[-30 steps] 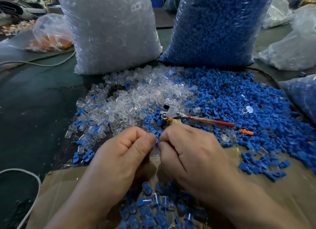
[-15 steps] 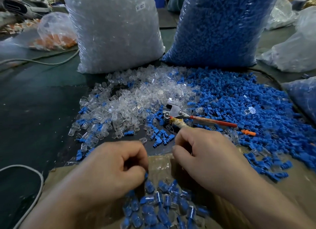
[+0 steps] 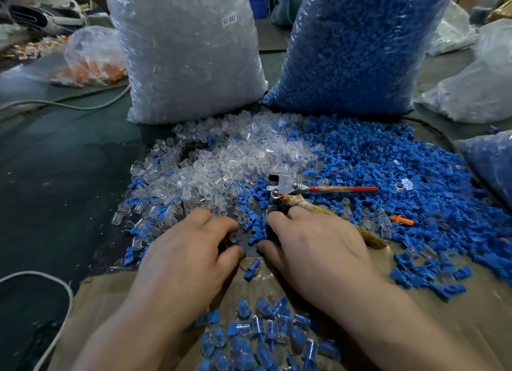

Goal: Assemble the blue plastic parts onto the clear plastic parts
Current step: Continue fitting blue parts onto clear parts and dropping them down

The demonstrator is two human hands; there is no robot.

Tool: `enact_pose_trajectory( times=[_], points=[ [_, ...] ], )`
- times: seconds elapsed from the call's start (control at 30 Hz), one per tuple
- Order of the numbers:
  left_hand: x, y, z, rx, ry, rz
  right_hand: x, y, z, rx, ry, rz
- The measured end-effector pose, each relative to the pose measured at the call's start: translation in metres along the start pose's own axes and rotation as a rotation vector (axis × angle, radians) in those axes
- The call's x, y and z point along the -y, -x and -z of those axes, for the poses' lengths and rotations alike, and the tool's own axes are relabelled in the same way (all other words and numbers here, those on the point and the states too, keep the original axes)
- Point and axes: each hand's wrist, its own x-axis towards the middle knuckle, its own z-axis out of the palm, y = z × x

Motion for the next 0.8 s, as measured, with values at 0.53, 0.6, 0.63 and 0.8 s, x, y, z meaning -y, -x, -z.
enact_pose_trajectory(
  times=[0.53, 0.6, 0.63, 0.8],
  points=[
    [-0.010, 0.010, 0.003, 0.018, 0.274, -0.292, -0.009, 0.004, 0.003, -0.013, -0.070, -0.034],
    [-0.012, 0.011, 0.004, 0.050, 0.284, -0.364, -0.011, 0.003, 0.002, 0.004, -0.060, -0.030],
    [-0.012, 0.011, 0.005, 0.069, 0.290, -0.399, -0.012, 0.003, 0.001, 0.017, -0.054, -0.028],
    [-0.010, 0.014, 0.010, 0.143, 0.377, -0.498, -0.016, 0.005, 0.002, 0.093, -0.036, 0.017]
  ],
)
